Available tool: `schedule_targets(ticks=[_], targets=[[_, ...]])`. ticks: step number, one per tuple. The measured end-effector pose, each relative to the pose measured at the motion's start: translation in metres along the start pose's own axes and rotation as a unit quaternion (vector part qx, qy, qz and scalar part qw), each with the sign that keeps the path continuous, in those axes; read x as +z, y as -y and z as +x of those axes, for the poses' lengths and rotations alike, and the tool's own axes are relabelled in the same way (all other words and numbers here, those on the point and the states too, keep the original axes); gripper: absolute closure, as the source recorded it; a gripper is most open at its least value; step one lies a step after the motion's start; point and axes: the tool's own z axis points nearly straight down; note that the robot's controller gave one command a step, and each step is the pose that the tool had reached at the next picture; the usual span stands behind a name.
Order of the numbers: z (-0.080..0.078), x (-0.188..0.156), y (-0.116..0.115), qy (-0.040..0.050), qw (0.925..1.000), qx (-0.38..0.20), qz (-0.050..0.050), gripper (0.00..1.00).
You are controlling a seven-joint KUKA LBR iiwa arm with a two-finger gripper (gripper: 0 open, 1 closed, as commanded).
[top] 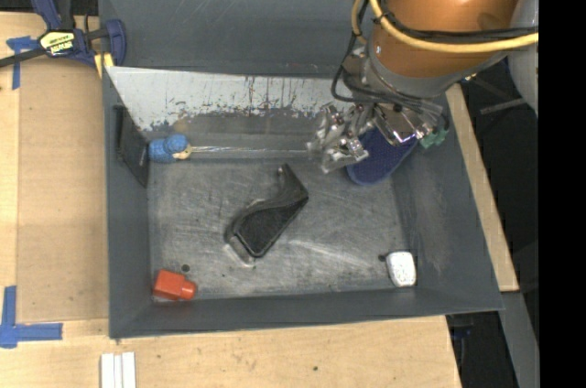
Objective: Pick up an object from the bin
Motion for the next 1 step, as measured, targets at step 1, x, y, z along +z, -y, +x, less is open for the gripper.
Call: schedule_targets(ticks=[1], targets=[[0.0009, 0.0042, -0.0005, -0.0038, 1.0, 0.001, -0.002, 0.0]])
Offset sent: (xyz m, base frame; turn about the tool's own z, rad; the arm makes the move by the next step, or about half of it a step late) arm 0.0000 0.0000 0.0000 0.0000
